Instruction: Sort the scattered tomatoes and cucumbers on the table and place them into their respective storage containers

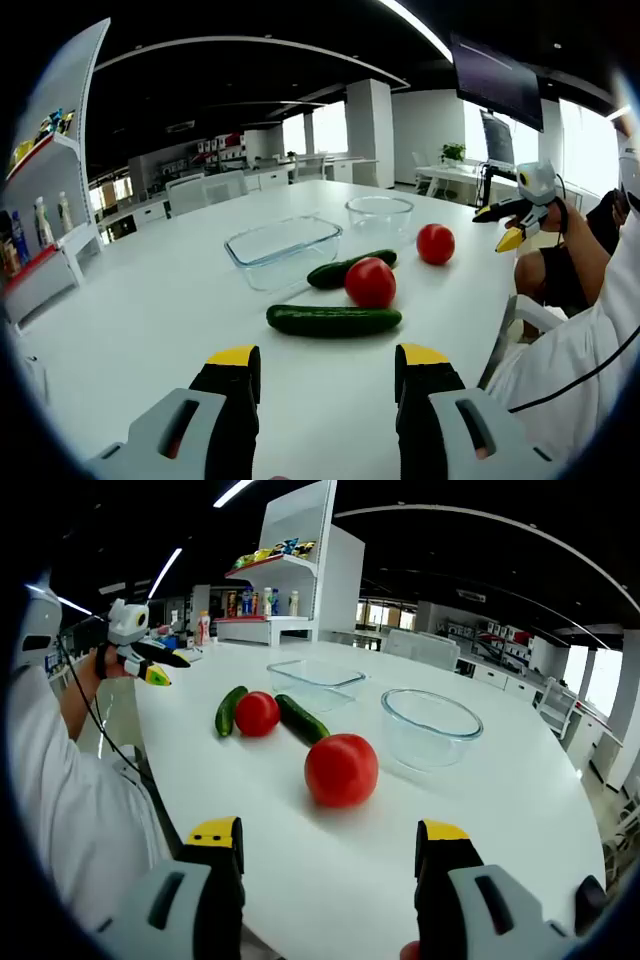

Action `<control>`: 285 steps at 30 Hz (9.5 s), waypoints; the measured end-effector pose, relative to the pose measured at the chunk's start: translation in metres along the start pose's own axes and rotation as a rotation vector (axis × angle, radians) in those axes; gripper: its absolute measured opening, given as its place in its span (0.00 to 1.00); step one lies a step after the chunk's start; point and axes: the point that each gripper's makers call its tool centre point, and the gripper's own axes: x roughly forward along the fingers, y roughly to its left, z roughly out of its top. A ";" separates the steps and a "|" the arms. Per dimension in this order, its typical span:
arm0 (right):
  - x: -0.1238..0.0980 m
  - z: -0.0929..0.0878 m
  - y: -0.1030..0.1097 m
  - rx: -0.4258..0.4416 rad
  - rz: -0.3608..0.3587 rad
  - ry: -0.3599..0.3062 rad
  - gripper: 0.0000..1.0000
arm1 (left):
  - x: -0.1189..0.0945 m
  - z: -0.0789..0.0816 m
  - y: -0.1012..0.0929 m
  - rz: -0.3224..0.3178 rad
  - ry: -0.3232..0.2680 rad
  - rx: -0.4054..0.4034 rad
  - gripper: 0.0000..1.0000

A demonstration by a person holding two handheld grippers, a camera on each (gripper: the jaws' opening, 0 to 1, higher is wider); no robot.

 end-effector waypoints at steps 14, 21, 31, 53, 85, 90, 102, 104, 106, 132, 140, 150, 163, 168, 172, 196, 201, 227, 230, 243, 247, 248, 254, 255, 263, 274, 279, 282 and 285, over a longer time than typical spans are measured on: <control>0.003 -0.010 -0.001 0.049 0.011 0.002 0.68 | 0.010 0.009 -0.002 -0.009 0.026 0.028 0.54; -0.002 -0.011 0.007 0.036 0.034 0.014 0.69 | 0.004 0.015 -0.003 -0.006 0.016 0.042 0.54; -0.005 -0.004 0.015 0.029 0.047 0.028 0.65 | -0.002 0.016 -0.004 -0.018 0.003 0.025 0.55; 0.015 -0.001 0.025 0.012 0.085 0.042 0.64 | -0.004 0.009 0.011 0.003 0.006 0.031 0.54; 0.023 0.020 0.011 -0.055 0.013 -0.109 0.65 | -0.003 0.010 -0.005 -0.032 0.020 0.062 0.54; 0.037 0.023 0.013 -0.045 0.023 -0.135 0.65 | -0.003 0.010 -0.006 -0.038 0.019 0.062 0.54; 0.071 0.022 0.009 -0.016 0.024 -0.166 0.68 | -0.003 0.006 -0.004 -0.035 0.024 0.053 0.54; 0.077 0.020 0.007 -0.009 0.013 -0.166 0.68 | -0.003 0.006 -0.004 -0.036 0.026 0.055 0.54; 0.083 0.017 0.006 -0.007 0.008 -0.160 0.68 | -0.002 0.005 -0.004 -0.036 0.026 0.052 0.54; 0.106 0.021 0.001 -0.019 -0.014 -0.214 0.57 | -0.001 0.006 -0.006 -0.065 0.020 0.017 0.54; 0.108 0.019 0.001 -0.056 -0.050 -0.210 0.53 | 0.000 0.005 -0.005 -0.065 0.021 0.019 0.54; 0.106 0.020 0.003 -0.046 -0.094 -0.228 0.50 | 0.000 -0.001 -0.004 -0.059 0.033 0.018 0.52; 0.103 0.020 0.009 -0.031 -0.072 -0.224 0.48 | 0.001 -0.004 -0.002 -0.053 0.039 0.014 0.52; 0.098 0.025 0.005 0.011 -0.074 -0.248 0.48 | 0.002 -0.005 -0.003 -0.055 0.045 0.018 0.52; 0.092 0.034 0.001 0.027 -0.088 -0.275 0.48 | 0.001 -0.003 -0.003 -0.058 0.036 0.011 0.52; 0.097 0.114 -0.064 -0.008 -0.177 -0.382 0.47 | 0.003 0.001 -0.008 -0.076 0.019 0.012 0.51; 0.101 0.122 -0.078 0.025 -0.191 -0.396 0.47 | 0.005 -0.002 -0.009 -0.080 0.029 0.017 0.51; 0.167 0.104 -0.152 0.098 -0.245 -0.268 0.48 | 0.008 -0.007 -0.009 -0.080 0.053 0.023 0.51; 0.175 0.101 -0.156 0.106 -0.246 -0.240 0.48 | 0.009 -0.007 -0.008 -0.079 0.056 0.025 0.51; 0.196 0.092 -0.158 0.116 -0.241 -0.156 0.48 | 0.009 -0.009 -0.008 -0.073 0.063 0.025 0.51; 0.200 0.092 -0.157 0.110 -0.237 -0.141 0.48 | 0.008 -0.008 -0.007 -0.069 0.062 0.025 0.51; 0.202 0.091 -0.157 0.105 -0.239 -0.137 0.48 | 0.008 -0.008 -0.008 -0.068 0.062 0.026 0.51; 0.205 0.088 -0.158 0.122 -0.234 -0.118 0.48 | 0.005 -0.003 -0.023 -0.133 0.033 -0.003 0.50; 0.206 0.088 -0.159 0.120 -0.238 -0.109 0.48 | 0.004 -0.001 -0.024 -0.136 0.025 -0.008 0.50; 0.211 0.087 -0.149 0.115 -0.233 -0.101 0.48 | 0.002 0.002 -0.022 -0.120 0.022 -0.002 0.49; 0.216 0.081 -0.146 0.138 -0.253 -0.096 0.49 | 0.006 -0.006 -0.022 -0.128 0.043 -0.020 0.49; 0.217 0.080 -0.145 0.156 -0.263 -0.100 0.49 | 0.006 -0.005 -0.022 -0.128 0.040 -0.020 0.49; 0.217 0.082 -0.144 0.145 -0.276 -0.113 0.49 | 0.006 -0.007 -0.022 -0.129 0.045 -0.022 0.49; 0.219 0.084 -0.148 0.104 -0.274 -0.113 0.49 | 0.006 -0.009 -0.023 -0.130 0.048 -0.021 0.49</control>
